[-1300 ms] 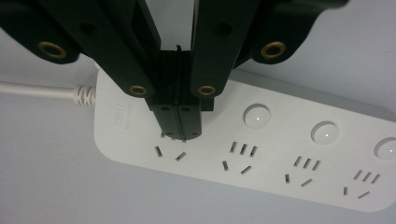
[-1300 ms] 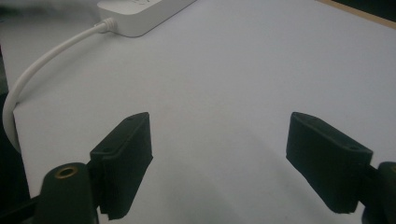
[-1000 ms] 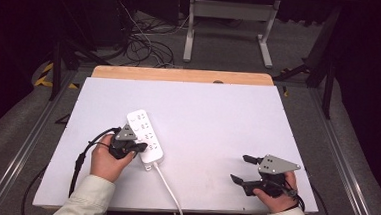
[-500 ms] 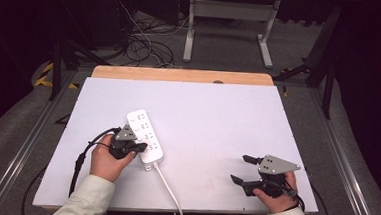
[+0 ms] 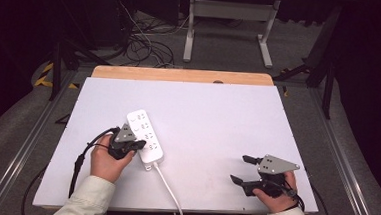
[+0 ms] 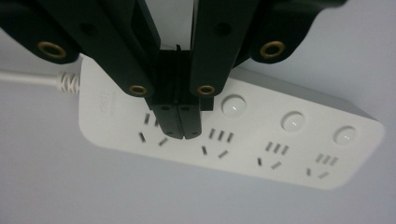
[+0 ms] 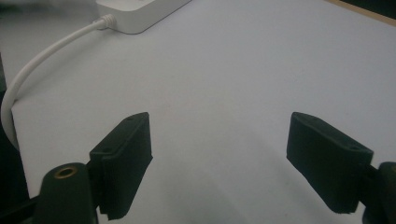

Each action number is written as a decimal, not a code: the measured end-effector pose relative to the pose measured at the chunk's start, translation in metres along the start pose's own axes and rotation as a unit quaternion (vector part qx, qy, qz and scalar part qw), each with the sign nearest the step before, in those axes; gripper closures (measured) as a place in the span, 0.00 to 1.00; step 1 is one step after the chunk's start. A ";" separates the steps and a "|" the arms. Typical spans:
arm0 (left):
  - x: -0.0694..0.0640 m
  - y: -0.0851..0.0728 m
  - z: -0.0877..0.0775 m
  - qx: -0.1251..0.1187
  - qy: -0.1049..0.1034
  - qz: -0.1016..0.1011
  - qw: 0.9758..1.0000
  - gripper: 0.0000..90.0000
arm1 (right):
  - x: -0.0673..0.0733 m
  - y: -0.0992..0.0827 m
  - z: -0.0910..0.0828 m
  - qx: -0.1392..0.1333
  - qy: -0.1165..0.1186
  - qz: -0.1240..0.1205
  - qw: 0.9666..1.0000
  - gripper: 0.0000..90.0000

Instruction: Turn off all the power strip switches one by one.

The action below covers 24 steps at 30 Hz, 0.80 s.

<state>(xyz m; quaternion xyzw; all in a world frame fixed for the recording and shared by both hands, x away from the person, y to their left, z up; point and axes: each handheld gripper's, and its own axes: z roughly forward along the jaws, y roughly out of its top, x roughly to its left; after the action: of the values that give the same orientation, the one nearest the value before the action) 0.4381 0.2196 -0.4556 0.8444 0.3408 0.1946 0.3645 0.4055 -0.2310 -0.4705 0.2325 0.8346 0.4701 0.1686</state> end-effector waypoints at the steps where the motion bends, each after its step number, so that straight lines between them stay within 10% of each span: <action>1: 0.001 0.001 -0.004 -0.016 0.002 -0.004 1.000 1.00 | 0.000 0.000 0.000 0.000 0.000 0.000 1.000 0.25; 12: 0.006 0.008 -0.017 -0.056 -0.013 -0.022 0.998 1.00 | -0.001 -0.001 0.001 0.000 0.002 0.001 1.000 0.25; 24: 0.016 0.009 -0.005 -0.042 -0.008 -0.031 0.999 1.00 | -0.001 -0.001 0.002 0.003 0.004 0.004 1.000 0.25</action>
<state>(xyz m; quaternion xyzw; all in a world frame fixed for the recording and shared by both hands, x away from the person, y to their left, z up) 0.4505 0.2294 -0.4435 0.8191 0.3556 0.1903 0.4080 0.4075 -0.2307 -0.4728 0.2347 0.8355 0.4696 0.1623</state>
